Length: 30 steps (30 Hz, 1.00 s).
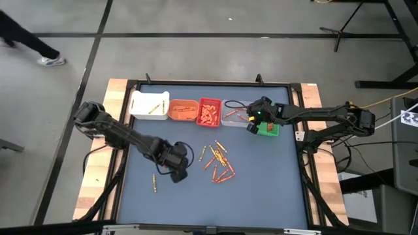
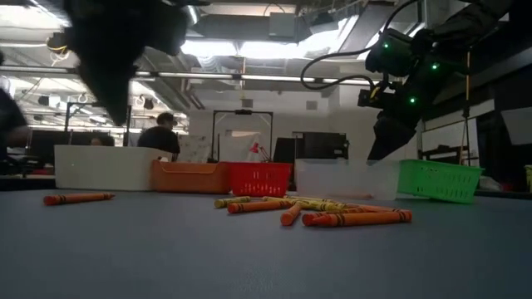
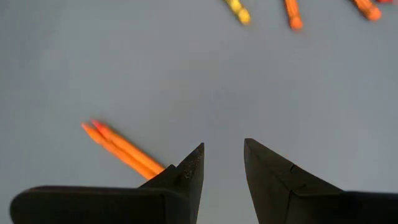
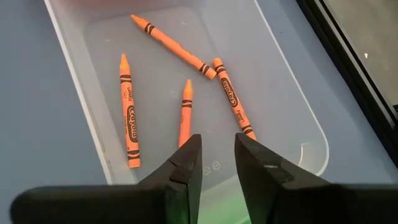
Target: Sort crayons
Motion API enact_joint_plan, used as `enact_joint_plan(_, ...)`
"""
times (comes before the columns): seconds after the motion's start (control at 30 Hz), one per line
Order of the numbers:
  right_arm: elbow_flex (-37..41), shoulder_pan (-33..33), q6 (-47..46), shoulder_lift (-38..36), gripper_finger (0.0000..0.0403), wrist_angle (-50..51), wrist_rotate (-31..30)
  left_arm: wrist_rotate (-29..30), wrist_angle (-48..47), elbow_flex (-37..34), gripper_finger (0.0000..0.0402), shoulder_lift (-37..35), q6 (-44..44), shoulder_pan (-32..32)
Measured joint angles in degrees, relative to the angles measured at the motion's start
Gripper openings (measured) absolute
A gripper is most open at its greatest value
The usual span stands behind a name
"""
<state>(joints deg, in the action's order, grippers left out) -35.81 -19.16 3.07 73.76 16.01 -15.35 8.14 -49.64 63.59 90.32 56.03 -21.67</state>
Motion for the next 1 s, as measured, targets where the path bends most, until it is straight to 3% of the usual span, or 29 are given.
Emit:
enact_joint_plan(0.63, 0.0, 0.0, 0.0, 0.0, 0.0095, 0.0, 0.0, -3.4, -6.9, 0.0, 0.0098, 0.0, 41.3, -14.6)
enact_joint_plan(1.0, 0.0, 0.0, 0.0, 0.0, 0.0095, 0.1, 0.0, -3.2, -8.9, 0.0, 0.0098, 0.9, 56.2, -19.4)
